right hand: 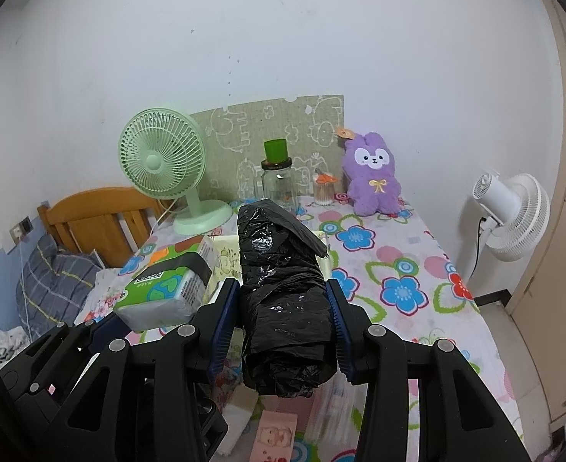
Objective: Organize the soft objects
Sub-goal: 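Carry the tissue pack over the box with the left tool while the right tool carries the black item, then lower both held items into the box and open both tools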
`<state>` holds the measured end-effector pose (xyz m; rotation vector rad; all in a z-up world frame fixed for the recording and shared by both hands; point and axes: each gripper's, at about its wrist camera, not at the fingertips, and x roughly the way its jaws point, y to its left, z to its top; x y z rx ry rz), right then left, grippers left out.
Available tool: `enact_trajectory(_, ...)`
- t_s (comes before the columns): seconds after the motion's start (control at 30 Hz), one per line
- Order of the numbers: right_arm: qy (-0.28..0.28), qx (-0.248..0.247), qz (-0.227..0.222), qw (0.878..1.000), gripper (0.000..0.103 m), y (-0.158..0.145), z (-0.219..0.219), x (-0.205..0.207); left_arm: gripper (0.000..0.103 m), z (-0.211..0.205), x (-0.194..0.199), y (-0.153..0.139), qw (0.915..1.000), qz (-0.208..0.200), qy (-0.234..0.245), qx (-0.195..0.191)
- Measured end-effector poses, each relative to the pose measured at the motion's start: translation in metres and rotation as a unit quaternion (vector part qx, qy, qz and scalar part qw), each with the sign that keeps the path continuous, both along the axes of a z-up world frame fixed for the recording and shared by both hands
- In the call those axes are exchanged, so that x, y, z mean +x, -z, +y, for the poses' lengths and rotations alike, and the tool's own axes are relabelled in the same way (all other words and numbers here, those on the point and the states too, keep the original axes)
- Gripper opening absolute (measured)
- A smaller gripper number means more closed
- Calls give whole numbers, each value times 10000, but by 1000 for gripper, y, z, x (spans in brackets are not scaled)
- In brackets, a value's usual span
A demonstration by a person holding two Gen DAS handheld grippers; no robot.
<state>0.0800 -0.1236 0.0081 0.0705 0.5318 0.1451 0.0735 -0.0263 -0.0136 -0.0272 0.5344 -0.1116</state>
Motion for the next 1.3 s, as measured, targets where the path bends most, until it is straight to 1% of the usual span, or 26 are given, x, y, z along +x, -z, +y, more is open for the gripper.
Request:
enact_trajectory(0.27,-26,28,14,10000,48,-1,3,21,52,2,18,-2,10000,-19,-30,37)
enact_trajectory(0.4,-26,34,43,10000,48,2,4,34,52,2,28,-2,9999,-1,-8,136)
enact_trajectory(0.57,-16,19,77,10000,48,4,6,50,52,2,44,0,9999,75,54,118)
enact_trajectory(0.83,-62,-30,222,9997,48,12,13,75,52,7,65,8,9997,224,1,102)
enact_trajectory(1.07,-181,-18,380,9991,48,24,19,96,53,16,90,24,9987,487,-98,61)
enact_trajectory(1.2,-339,51,511,9981,48,33,22,112,55,24,104,36,9971,743,-165,70)
enact_trajectory(1.3,-422,115,613,9972,48,39,23,120,55,25,111,44,9951,984,-85,97)
